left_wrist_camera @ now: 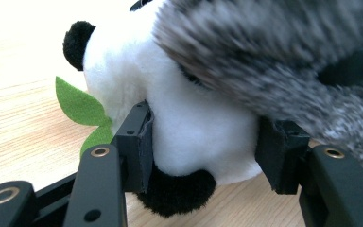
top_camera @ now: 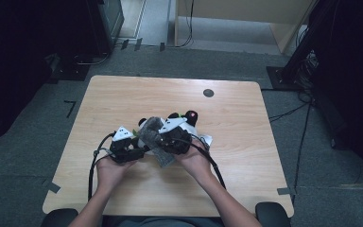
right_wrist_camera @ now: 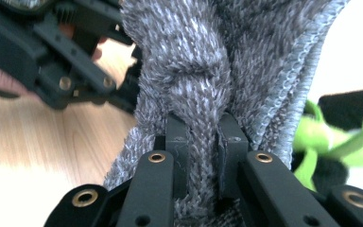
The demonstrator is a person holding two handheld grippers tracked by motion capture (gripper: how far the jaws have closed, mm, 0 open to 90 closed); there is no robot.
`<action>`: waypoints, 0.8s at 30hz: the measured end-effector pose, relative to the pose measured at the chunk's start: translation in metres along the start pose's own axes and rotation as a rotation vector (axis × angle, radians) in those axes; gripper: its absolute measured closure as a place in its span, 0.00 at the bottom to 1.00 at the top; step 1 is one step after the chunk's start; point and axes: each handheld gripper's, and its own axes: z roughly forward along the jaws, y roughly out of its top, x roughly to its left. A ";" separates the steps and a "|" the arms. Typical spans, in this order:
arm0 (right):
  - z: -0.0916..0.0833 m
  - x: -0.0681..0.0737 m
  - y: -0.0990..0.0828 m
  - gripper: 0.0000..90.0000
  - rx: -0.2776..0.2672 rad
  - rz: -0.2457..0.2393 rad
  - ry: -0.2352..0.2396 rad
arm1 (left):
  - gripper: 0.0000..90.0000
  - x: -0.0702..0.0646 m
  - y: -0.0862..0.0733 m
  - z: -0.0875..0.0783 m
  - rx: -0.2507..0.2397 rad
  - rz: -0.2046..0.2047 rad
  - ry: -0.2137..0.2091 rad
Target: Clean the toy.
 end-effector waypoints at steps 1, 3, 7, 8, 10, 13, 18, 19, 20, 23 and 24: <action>-0.001 0.000 -0.002 0.89 0.006 -0.007 0.003 | 0.50 0.000 0.000 0.000 0.001 0.001 -0.001; -0.002 0.003 -0.007 0.89 0.019 -0.016 -0.001 | 0.50 0.000 0.000 0.000 0.003 0.003 -0.001; -0.008 0.005 -0.018 0.89 0.037 -0.025 -0.005 | 0.50 0.000 0.001 0.000 0.004 0.002 -0.002; -0.010 0.005 -0.022 0.89 0.038 -0.018 -0.006 | 0.50 0.001 0.001 0.000 0.004 0.001 -0.002; -0.012 0.004 -0.026 0.89 0.040 -0.015 -0.007 | 0.50 0.001 0.001 0.000 0.004 0.001 -0.003; -0.023 0.004 -0.041 0.89 0.048 -0.034 -0.026 | 0.50 0.000 0.001 0.000 0.005 0.005 -0.002; -0.036 0.001 -0.054 0.89 0.054 -0.027 -0.048 | 0.51 0.000 0.001 0.000 0.005 0.004 -0.002; -0.038 0.000 -0.057 0.89 0.056 -0.021 -0.044 | 0.51 0.000 0.001 0.000 0.005 0.004 -0.003; -0.040 -0.002 -0.060 0.89 0.057 -0.014 -0.043 | 0.51 0.000 0.001 0.000 0.005 0.004 -0.004; -0.044 -0.005 -0.068 0.89 0.071 0.001 -0.046 | 0.51 0.000 0.001 0.001 0.006 0.003 -0.005; -0.046 -0.006 -0.071 0.89 0.073 0.006 -0.045 | 0.51 0.000 0.001 0.001 0.006 0.002 -0.006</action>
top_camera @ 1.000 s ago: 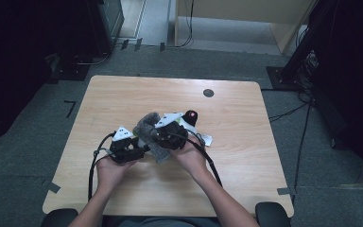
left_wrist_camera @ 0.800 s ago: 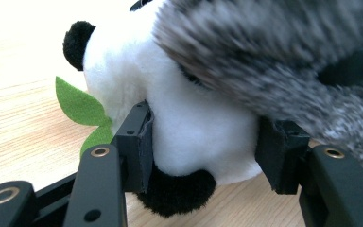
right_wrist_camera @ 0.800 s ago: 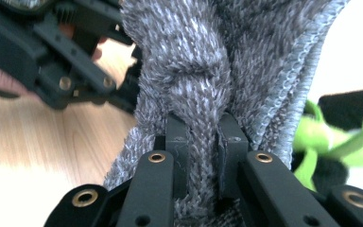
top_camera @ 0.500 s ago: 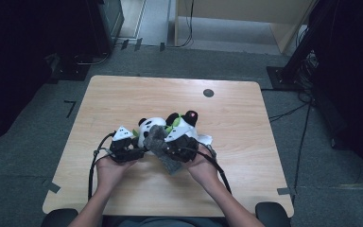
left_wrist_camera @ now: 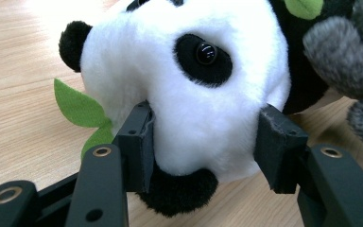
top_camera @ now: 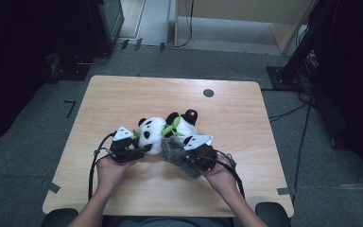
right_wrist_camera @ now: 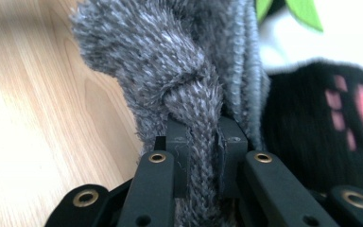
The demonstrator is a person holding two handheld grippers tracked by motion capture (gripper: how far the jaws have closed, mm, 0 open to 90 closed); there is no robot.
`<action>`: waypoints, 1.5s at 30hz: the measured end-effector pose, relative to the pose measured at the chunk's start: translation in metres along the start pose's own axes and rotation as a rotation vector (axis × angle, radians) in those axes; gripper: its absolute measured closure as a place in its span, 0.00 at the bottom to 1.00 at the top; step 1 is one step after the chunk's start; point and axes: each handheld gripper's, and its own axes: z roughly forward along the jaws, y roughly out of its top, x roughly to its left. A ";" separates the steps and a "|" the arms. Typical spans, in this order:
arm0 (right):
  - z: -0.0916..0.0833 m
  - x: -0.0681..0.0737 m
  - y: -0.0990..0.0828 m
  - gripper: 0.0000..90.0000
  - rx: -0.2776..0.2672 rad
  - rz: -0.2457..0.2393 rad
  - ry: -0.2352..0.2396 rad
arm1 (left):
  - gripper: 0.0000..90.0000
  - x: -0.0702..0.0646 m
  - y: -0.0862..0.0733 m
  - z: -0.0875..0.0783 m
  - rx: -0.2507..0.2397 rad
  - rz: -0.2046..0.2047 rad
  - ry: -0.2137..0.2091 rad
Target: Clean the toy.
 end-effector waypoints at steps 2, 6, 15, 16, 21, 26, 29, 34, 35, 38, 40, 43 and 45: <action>-0.002 -0.002 -0.003 0.89 0.004 0.006 0.001 | 0.51 0.000 0.000 0.000 0.000 0.000 0.000; -0.013 -0.009 -0.017 0.88 0.022 0.033 -0.028 | 0.51 0.000 0.000 0.000 -0.001 -0.003 0.000; -0.030 -0.013 -0.026 0.88 0.024 0.045 -0.064 | 0.51 0.000 0.000 0.000 0.000 -0.011 0.000; -0.030 -0.013 -0.025 0.88 0.026 0.043 -0.068 | 0.51 0.000 0.000 0.000 0.000 -0.011 0.000; -0.030 -0.008 -0.023 0.88 0.015 0.030 -0.026 | 0.51 0.000 0.000 0.000 0.000 -0.011 0.001; -0.033 0.000 -0.015 0.88 0.001 0.004 -0.020 | 0.51 0.000 0.000 0.000 0.001 -0.010 0.002; -0.039 0.001 -0.013 0.88 -0.017 0.010 -0.029 | 0.51 0.000 0.000 -0.001 0.002 -0.012 0.001; -0.045 0.010 -0.008 0.88 -0.021 -0.042 0.025 | 0.51 0.000 0.001 0.000 0.001 -0.018 0.000; -0.043 0.015 -0.007 0.88 -0.019 -0.051 0.044 | 0.51 0.000 0.001 0.000 0.001 -0.020 0.000; -0.030 0.029 0.002 0.88 -0.006 -0.092 0.102 | 0.51 0.000 0.001 0.000 0.001 -0.022 -0.001; -0.018 0.038 0.010 0.88 0.012 -0.127 0.129 | 0.51 0.000 0.001 0.000 0.001 -0.022 -0.001; 0.003 0.044 0.021 0.88 0.037 -0.160 0.158 | 0.51 0.000 0.002 0.000 0.003 -0.021 -0.001; 0.010 0.045 0.024 0.88 0.047 -0.161 0.161 | 0.51 0.001 0.002 0.000 0.004 -0.021 -0.002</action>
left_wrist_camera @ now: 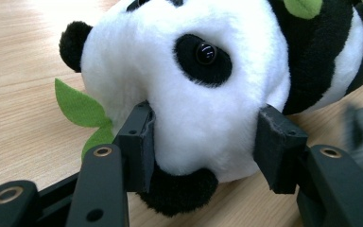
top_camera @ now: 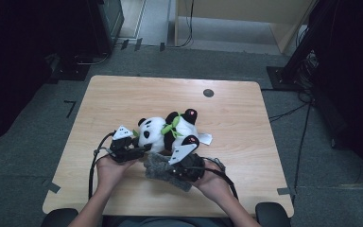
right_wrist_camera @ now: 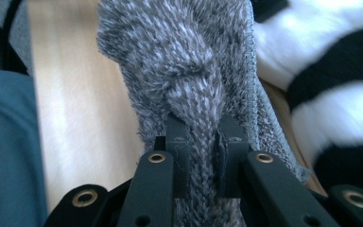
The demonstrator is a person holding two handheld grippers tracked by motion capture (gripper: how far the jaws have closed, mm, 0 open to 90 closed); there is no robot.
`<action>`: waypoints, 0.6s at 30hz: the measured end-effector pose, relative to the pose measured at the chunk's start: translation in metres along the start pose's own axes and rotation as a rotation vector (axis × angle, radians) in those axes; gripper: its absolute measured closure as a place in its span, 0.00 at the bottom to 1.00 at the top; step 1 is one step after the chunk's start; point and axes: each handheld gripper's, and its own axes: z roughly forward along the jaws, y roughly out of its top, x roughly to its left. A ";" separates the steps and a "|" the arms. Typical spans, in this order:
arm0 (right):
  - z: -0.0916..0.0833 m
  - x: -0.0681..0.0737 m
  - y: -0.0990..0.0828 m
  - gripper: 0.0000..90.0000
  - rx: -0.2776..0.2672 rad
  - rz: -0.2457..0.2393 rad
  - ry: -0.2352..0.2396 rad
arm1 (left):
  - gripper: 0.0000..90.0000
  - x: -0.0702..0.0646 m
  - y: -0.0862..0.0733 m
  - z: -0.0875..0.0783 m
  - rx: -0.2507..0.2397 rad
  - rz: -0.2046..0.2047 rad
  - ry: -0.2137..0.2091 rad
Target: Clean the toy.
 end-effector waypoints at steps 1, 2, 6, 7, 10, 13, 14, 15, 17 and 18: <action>0.014 -0.005 0.007 0.88 0.009 -0.002 0.010 | 0.51 0.000 0.001 0.000 0.000 -0.003 0.001; 0.014 -0.005 0.007 0.88 0.009 -0.002 0.010 | 0.51 0.000 0.001 0.000 0.000 -0.003 0.001; 0.042 -0.019 0.020 0.88 0.044 0.016 -0.008 | 0.51 -0.001 0.001 0.000 0.005 0.001 0.005; 0.045 -0.021 0.021 0.88 0.048 0.022 -0.013 | 0.51 -0.001 0.001 0.000 0.006 0.002 0.006; 0.053 -0.029 0.023 0.88 0.050 0.043 -0.060 | 0.52 -0.001 0.001 0.000 0.006 0.006 0.008; 0.055 -0.032 0.022 0.88 0.051 0.057 -0.067 | 0.52 -0.001 0.001 0.000 0.006 0.010 0.009; 0.054 -0.033 0.021 0.88 0.049 0.059 -0.071 | 0.52 -0.001 0.001 0.000 0.007 0.010 0.009; 0.050 -0.033 0.017 0.88 0.051 0.056 -0.099 | 0.52 -0.001 0.001 0.000 0.007 0.010 0.008; 0.046 -0.034 0.013 0.88 0.053 0.055 -0.117 | 0.53 -0.001 0.001 0.000 0.007 0.013 0.009; 0.043 -0.036 0.010 0.88 0.051 0.063 -0.124 | 0.53 -0.001 0.001 0.000 0.007 0.014 0.009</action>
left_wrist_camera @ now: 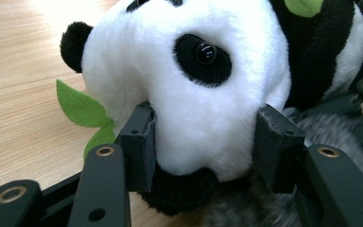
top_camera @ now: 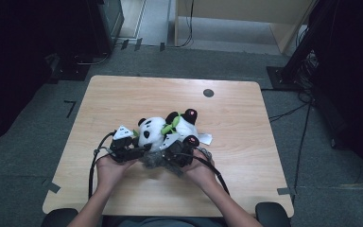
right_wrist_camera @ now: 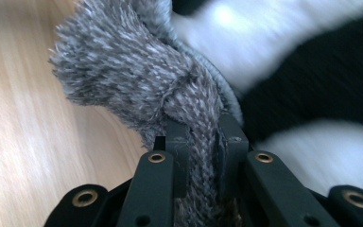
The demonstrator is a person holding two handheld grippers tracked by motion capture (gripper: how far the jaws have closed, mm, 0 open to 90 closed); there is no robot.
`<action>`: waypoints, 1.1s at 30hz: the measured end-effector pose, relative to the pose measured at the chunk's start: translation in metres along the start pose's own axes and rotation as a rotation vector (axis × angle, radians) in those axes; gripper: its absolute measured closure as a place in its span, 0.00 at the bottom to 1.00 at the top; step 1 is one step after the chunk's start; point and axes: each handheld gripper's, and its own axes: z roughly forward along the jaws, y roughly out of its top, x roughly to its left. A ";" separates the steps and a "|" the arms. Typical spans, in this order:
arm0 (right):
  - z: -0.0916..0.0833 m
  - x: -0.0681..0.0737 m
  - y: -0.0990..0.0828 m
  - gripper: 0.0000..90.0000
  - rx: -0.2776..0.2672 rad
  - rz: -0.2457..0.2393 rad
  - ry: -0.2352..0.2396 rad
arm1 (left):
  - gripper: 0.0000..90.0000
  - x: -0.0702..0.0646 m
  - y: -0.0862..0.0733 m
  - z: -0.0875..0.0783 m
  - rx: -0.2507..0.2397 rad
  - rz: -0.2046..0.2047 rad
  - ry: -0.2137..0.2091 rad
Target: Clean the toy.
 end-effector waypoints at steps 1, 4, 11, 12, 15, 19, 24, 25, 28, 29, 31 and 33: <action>-0.003 -0.002 -0.003 0.88 0.001 0.006 -0.004 | 0.53 0.000 0.000 0.000 -0.001 0.000 0.000; -0.011 -0.007 -0.014 0.88 -0.011 0.021 -0.012 | 0.53 0.000 0.000 0.000 -0.001 -0.002 -0.002; -0.023 -0.010 -0.032 0.88 -0.012 0.032 -0.049 | 0.53 0.000 0.000 0.000 -0.001 -0.003 -0.005; -0.024 -0.010 -0.033 0.88 -0.013 0.035 -0.050 | 0.53 0.000 0.000 0.000 -0.001 -0.003 -0.005; -0.033 -0.016 -0.042 0.88 -0.033 0.074 -0.051 | 0.53 0.000 0.000 0.000 0.000 -0.002 -0.005; -0.043 -0.025 -0.053 0.88 -0.045 0.114 -0.053 | 0.53 0.000 0.000 0.000 0.000 -0.004 -0.007; -0.054 -0.034 -0.067 0.88 -0.050 0.155 -0.072 | 0.53 0.000 0.000 0.000 0.001 -0.006 -0.009; -0.054 -0.034 -0.067 0.88 -0.050 0.155 -0.072 | 0.53 0.000 0.000 0.000 0.001 -0.006 -0.009; -0.061 -0.039 -0.074 0.88 -0.050 0.170 -0.090 | 0.53 0.001 0.000 0.000 0.001 -0.007 -0.009; -0.065 -0.040 -0.077 0.88 -0.051 0.176 -0.105 | 0.53 0.001 0.000 0.000 0.000 -0.008 -0.009; -0.069 -0.038 -0.078 0.88 -0.058 0.178 -0.095 | 0.53 0.001 0.000 0.000 -0.001 -0.008 -0.008; -0.071 -0.034 -0.076 0.88 -0.067 0.158 -0.082 | 0.53 0.001 0.000 0.000 -0.001 -0.008 -0.007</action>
